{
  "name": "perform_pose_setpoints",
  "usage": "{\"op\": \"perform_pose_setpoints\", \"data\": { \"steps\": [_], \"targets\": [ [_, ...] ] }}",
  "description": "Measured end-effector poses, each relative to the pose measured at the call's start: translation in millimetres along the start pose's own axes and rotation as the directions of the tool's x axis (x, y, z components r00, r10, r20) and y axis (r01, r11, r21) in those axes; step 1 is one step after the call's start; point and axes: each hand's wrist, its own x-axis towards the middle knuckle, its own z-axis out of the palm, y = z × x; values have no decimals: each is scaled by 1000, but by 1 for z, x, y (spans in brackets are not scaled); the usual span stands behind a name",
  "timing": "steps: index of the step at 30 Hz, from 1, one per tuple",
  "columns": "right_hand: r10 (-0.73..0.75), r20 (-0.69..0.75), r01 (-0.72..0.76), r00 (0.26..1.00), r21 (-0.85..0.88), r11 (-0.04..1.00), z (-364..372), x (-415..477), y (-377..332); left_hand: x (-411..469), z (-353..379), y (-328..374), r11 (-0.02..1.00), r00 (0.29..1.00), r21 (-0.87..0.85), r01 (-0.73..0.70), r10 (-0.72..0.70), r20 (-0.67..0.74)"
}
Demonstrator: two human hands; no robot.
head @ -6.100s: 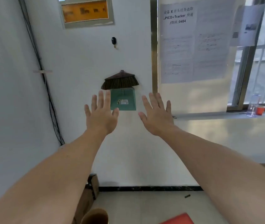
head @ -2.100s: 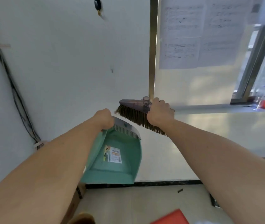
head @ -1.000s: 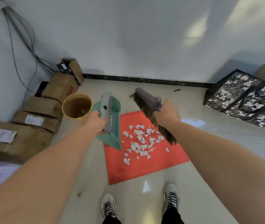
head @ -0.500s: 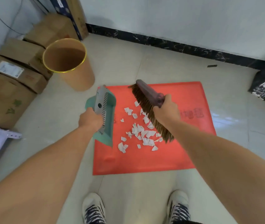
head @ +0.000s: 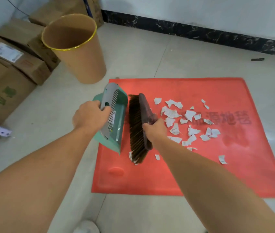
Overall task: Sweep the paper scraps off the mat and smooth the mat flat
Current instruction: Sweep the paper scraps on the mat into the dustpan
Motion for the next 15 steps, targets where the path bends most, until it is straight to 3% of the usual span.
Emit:
{"op": "perform_pose_setpoints", "data": {
  "steps": [5, 10, 15],
  "targets": [
    [61, 81, -74, 995, 171, 983, 28, 5, 24, 6, 6, -1, 988, 997, -146, -51, 43, -60],
    [-20, 22, 18, 1000, 53, 998, 35, 8, 38, 1, 11, 5, 993, 995, -95, -65, 57, -87],
    [20, -42, -21, 999, -19, 1000, 21, 14, 43, -3, 17, 18, 992, 993, -102, -78, 67, -102]
  ]
}}
